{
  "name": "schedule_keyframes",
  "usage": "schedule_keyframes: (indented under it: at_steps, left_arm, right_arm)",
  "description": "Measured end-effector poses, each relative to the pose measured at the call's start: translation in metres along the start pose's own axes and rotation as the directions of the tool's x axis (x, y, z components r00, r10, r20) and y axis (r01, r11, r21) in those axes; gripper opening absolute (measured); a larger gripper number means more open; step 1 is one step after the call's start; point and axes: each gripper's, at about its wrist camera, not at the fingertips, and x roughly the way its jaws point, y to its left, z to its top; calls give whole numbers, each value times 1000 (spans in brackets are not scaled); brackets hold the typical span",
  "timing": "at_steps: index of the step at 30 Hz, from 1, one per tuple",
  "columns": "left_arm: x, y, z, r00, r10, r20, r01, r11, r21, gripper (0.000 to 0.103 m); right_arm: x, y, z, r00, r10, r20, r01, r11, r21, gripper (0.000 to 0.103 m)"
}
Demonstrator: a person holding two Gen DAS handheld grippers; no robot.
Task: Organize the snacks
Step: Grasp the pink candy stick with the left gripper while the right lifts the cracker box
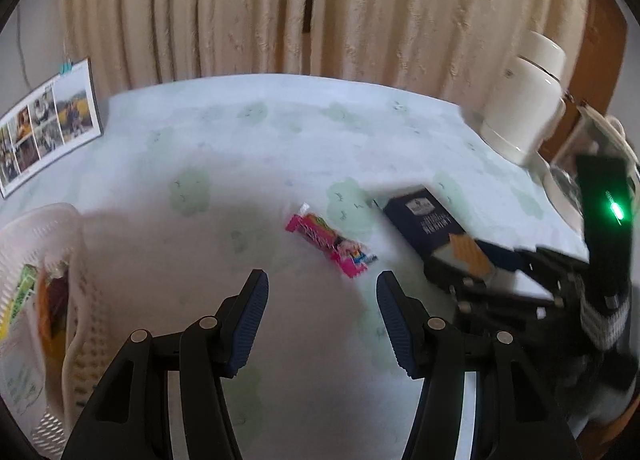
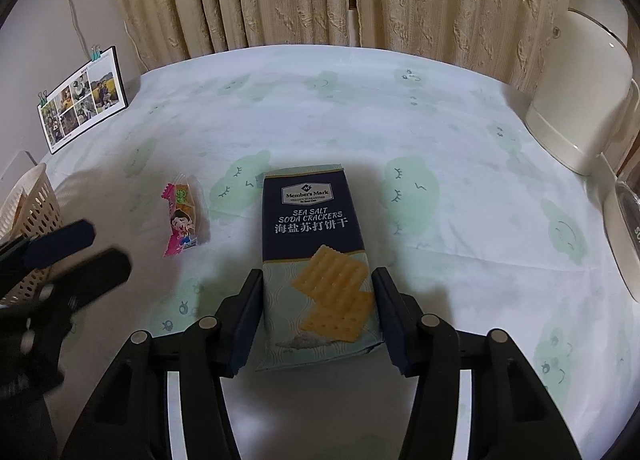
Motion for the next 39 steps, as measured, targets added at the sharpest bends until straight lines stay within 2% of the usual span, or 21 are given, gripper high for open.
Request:
schedule_keyframes:
  at_steps: [8,15,19,25,35,39]
  left_arm:
    - [32,-2,18,997,-30,-66,24,996,-85,57]
    - [55,3,26,996,7,-91,-21,989,-144,57]
    - [64,2,27,994,-5,-105,-11,989,-150,47]
    - [65,-3,24,996,21,-85,-29,995,-95,22]
    - [62,1,22,997,5,-72,-12,996,-91,19]
    - [49,3,25,999,9,-39,-12,995,-97,19]
  right_arm:
    - [0,-2,1,1000,11,5,-11,1000,12,51]
    - [0,-1,0,1000,11,6,-11,1000,12,51]
    - [1,-2,0,1000,10,6,-10,1000,9,52]
    - [1,-1,0,1000,9,8,-9,1000,9,52]
    - [0,-3,3,1000,22,10,-22,999,23,52]
    - [-1,-4,3,1000,22,11,-22,999,24,52]
